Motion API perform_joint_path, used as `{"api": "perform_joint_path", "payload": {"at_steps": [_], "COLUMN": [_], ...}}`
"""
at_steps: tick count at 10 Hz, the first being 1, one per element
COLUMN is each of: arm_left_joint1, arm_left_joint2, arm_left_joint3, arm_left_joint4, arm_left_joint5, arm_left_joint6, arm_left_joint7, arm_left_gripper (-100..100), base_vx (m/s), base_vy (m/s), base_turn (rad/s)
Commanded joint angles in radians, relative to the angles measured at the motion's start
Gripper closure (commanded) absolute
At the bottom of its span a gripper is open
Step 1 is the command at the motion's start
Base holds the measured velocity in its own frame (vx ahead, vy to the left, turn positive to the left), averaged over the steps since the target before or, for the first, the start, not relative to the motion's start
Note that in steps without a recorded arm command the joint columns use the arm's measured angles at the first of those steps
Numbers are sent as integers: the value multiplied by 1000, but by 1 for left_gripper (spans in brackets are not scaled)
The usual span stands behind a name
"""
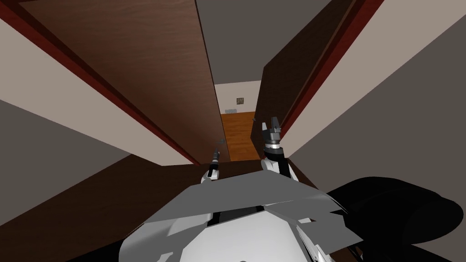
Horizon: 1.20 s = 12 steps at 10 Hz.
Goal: Push the door open
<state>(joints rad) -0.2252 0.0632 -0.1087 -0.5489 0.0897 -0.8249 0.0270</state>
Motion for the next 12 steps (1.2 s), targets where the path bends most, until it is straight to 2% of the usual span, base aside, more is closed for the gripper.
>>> {"api": "perform_joint_path", "payload": {"at_steps": [1,9,10,12], "arm_left_joint1": [2,9,9,9], "arm_left_joint2": [3,-2,-2,-2], "arm_left_joint3": [3,14,14,14], "arm_left_joint4": [2,10,10,10], "arm_left_joint5": [1,5,5,5], "arm_left_joint6": [-4,-17,-17,-17], "arm_left_joint7": [-2,-8,-8,-8], "arm_left_gripper": [-100,-100,100,100], "base_vx": [196,184,-13,-21], "base_vy": [0,-15,-2,1], "base_turn": [-27,-24,5,-10]}}
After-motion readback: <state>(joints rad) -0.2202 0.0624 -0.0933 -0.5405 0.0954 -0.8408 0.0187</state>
